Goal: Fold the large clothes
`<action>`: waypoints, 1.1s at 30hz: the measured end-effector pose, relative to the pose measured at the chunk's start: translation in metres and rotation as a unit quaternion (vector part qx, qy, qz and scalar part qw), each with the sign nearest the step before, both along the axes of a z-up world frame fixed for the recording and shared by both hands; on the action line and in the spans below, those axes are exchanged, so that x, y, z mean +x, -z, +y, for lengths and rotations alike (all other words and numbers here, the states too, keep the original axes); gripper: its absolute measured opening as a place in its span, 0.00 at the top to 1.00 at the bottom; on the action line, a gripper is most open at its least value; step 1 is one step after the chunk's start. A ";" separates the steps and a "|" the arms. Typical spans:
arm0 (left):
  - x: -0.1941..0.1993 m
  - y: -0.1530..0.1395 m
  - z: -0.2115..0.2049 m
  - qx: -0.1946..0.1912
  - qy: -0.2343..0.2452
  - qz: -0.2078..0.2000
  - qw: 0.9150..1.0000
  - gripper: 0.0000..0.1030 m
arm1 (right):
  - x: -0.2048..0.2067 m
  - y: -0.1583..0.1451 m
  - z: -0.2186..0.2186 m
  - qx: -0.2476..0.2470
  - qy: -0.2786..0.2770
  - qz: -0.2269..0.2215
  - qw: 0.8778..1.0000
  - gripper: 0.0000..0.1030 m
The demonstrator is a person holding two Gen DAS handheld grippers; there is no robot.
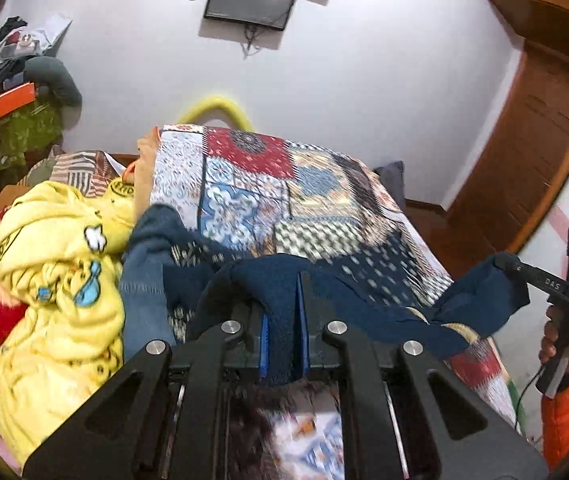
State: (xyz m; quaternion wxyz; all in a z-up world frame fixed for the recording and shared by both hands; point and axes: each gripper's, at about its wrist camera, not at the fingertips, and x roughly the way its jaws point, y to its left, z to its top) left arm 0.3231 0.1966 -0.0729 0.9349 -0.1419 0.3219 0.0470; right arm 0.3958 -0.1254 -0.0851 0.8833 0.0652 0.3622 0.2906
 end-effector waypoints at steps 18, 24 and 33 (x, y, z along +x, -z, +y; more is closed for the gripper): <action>0.151 0.172 0.052 0.033 -0.055 0.161 0.985 0.86 | 0.138 0.115 0.044 -0.053 0.018 0.114 0.992 0.91; 0.137 0.160 0.039 0.058 -0.036 0.179 0.981 0.77 | 0.131 0.090 0.005 -0.032 0.061 0.122 0.990 0.86; 0.102 0.086 0.005 0.079 -0.012 0.100 0.992 0.48 | 0.072 0.054 -0.004 -0.033 0.034 0.098 0.994 0.85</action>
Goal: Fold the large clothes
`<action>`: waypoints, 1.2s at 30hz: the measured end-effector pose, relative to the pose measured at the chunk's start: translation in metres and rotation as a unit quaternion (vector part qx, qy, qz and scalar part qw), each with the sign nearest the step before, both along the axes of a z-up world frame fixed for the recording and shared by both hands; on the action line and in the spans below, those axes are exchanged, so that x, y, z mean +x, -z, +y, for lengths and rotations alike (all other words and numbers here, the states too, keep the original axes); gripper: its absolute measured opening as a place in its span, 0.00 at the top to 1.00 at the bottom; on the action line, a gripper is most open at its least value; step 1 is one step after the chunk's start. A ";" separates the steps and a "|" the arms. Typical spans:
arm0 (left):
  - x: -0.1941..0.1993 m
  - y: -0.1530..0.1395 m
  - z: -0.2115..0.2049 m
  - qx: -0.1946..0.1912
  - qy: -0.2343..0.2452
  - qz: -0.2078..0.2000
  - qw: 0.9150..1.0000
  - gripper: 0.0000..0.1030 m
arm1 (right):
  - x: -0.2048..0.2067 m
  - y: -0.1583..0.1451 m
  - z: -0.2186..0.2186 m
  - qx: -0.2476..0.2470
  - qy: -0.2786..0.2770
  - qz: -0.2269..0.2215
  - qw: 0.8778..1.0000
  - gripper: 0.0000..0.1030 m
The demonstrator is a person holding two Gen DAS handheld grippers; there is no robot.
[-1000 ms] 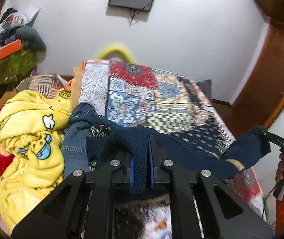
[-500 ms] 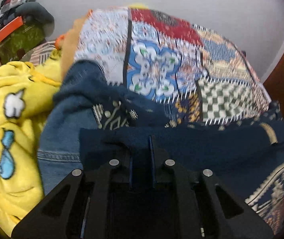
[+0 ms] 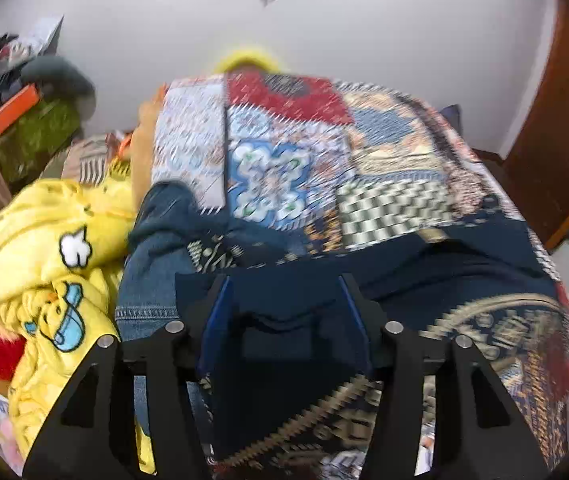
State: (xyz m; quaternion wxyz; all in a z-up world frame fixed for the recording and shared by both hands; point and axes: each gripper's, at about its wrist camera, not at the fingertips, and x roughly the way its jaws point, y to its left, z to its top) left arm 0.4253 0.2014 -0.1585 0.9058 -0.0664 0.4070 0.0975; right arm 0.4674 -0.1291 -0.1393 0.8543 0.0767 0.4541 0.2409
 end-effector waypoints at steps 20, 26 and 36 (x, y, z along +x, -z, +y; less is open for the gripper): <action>0.094 0.086 -0.035 0.019 0.012 0.082 0.996 0.47 | 0.037 0.076 0.090 -0.066 -0.072 0.023 0.995 0.84; 0.121 0.065 -0.006 0.085 -0.047 0.060 0.994 0.47 | 0.076 0.050 0.089 -0.094 -0.002 -0.019 0.995 0.84; 0.056 0.040 -0.027 -0.036 0.057 0.015 0.998 0.47 | -0.005 0.046 0.130 -0.068 -0.151 -0.043 0.985 0.84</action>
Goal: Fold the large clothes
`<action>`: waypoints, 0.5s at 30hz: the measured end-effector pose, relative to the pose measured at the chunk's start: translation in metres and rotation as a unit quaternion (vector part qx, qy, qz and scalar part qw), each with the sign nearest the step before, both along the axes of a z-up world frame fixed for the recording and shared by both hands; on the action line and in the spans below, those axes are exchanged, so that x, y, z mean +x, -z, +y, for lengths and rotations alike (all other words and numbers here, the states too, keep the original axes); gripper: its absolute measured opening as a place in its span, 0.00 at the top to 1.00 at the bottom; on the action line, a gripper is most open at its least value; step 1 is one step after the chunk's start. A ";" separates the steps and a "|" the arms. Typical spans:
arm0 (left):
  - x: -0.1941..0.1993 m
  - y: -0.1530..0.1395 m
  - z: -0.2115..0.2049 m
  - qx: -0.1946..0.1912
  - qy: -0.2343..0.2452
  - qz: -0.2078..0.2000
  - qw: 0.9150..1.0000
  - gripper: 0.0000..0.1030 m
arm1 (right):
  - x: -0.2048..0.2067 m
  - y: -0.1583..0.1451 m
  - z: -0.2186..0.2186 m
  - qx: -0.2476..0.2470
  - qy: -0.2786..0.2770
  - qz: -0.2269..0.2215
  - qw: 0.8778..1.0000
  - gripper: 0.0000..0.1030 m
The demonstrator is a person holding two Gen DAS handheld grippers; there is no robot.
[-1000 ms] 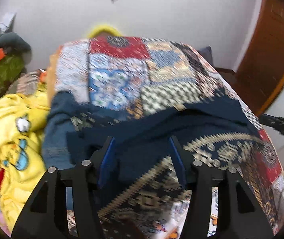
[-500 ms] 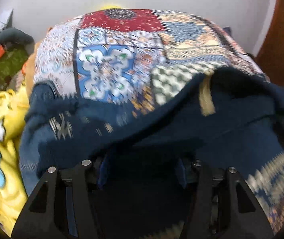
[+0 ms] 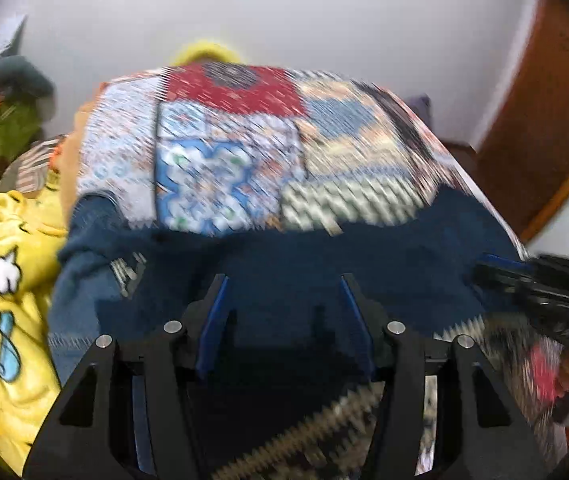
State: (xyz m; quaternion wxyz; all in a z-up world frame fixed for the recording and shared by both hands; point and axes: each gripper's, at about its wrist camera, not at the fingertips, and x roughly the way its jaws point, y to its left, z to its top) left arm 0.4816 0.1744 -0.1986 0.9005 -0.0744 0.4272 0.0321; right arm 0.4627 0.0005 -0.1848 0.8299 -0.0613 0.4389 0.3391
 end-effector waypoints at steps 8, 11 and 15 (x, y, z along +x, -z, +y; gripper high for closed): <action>-0.046 0.053 -0.040 0.094 0.023 0.047 0.994 0.35 | -0.014 0.027 -0.031 -0.053 0.063 -0.004 0.997 0.21; -0.071 0.057 -0.023 0.083 -0.012 0.028 0.996 0.29 | -0.014 0.029 -0.058 -0.043 0.075 0.019 0.996 0.21; -0.097 0.067 0.001 0.109 -0.057 0.043 0.992 0.28 | -0.018 0.031 -0.093 -0.054 0.096 0.021 0.994 0.21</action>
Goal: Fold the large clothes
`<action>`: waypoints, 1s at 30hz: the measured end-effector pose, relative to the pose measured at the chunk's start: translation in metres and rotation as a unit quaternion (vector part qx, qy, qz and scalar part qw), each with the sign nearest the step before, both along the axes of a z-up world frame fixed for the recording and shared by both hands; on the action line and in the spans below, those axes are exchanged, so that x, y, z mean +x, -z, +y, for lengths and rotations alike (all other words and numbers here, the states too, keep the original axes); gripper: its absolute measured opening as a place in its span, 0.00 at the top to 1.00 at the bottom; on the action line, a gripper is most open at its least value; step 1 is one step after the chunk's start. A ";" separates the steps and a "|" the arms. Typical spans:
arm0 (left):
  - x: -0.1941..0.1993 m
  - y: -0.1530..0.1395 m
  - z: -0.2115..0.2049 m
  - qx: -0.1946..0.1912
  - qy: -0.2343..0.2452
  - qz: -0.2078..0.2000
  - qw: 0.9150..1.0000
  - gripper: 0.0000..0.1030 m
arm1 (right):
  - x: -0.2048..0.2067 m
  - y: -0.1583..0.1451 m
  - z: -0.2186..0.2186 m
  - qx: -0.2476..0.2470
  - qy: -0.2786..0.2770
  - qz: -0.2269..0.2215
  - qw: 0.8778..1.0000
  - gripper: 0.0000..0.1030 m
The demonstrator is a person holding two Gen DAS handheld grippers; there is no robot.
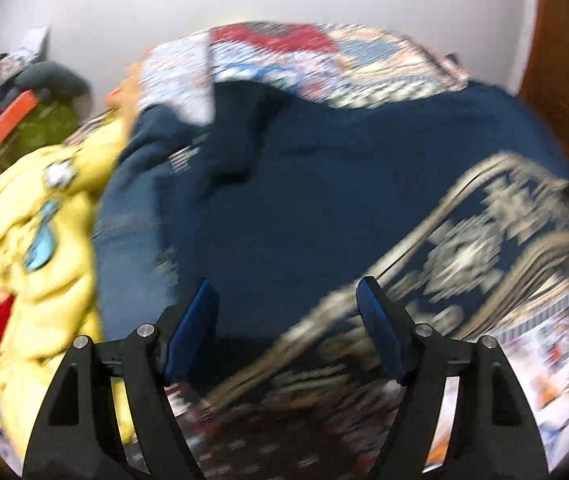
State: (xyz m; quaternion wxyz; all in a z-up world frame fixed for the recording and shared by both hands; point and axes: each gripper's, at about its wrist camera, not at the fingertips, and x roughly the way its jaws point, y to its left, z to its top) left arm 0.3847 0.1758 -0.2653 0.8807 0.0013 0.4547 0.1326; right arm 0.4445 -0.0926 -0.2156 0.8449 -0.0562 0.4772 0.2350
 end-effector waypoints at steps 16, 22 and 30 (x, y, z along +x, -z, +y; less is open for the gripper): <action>-0.097 -0.024 0.069 -0.088 -0.130 -0.039 0.987 0.28 | -0.037 -0.033 -0.070 -0.007 0.080 -0.017 0.997 0.21; -0.091 -0.020 0.033 -0.231 -0.068 -0.066 0.968 0.28 | -0.053 -0.050 -0.052 0.011 0.054 -0.042 0.998 0.21; -0.057 0.029 0.029 -0.401 -0.075 -0.066 0.910 0.28 | -0.058 -0.036 -0.027 0.015 0.020 -0.039 0.999 0.21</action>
